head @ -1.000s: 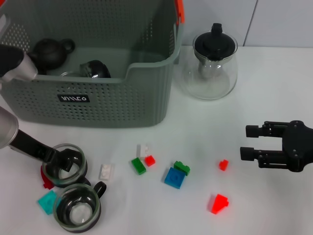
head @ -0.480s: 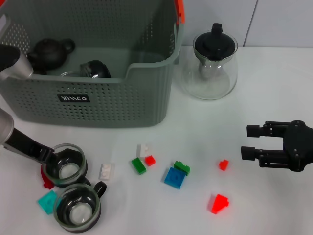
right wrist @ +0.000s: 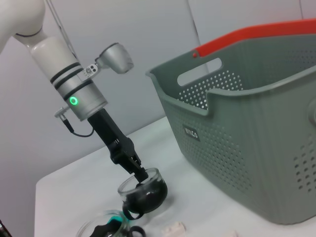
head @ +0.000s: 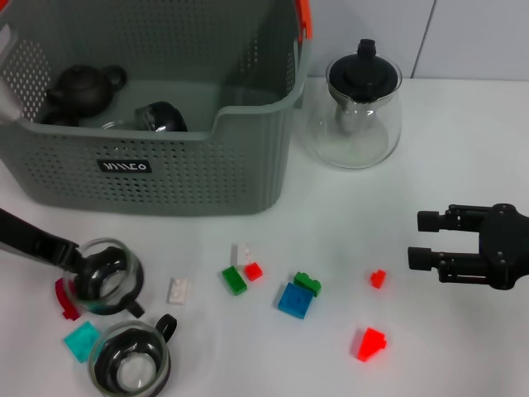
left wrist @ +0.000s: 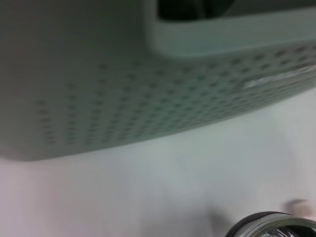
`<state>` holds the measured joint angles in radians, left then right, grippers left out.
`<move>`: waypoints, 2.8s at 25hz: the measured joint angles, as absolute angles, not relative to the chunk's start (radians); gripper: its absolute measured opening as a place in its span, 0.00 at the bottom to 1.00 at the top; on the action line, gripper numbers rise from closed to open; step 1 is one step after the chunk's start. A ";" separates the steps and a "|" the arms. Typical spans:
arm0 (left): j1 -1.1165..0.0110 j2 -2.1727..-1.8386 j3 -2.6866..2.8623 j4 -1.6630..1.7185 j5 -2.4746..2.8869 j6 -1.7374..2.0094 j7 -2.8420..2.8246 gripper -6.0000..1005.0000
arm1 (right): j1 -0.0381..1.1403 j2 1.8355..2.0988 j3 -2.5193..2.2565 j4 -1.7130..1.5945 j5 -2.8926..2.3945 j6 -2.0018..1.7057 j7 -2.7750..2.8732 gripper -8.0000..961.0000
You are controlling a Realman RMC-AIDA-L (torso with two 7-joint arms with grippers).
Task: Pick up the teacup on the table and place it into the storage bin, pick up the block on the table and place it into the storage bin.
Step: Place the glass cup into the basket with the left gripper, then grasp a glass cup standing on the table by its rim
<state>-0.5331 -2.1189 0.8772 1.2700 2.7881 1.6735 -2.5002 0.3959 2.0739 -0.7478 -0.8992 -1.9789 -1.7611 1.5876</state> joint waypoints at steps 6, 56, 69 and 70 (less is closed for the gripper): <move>-0.578 -2.035 0.670 1.089 2.669 1.746 -2.372 0.05 | 0.396 2.072 -0.735 -0.896 -1.978 -1.761 1.587 0.76; -0.943 -2.046 1.048 0.824 2.855 0.953 -2.474 0.18 | 0.427 2.072 -0.713 -0.830 -1.977 -1.762 1.557 0.76; -0.700 -2.078 0.741 1.195 2.242 1.197 -2.298 0.35 | 0.426 2.069 -0.698 -0.817 -1.977 -1.770 1.557 0.76; -0.662 -2.062 0.696 1.172 2.061 1.273 -2.233 0.38 | 0.426 2.069 -0.698 -0.817 -1.977 -1.769 1.557 0.76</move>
<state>-0.6620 -2.0620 0.6957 1.1722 2.0609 1.2726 -2.2332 0.4262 2.0693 -0.6979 -0.8171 -1.9773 -1.7694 1.5569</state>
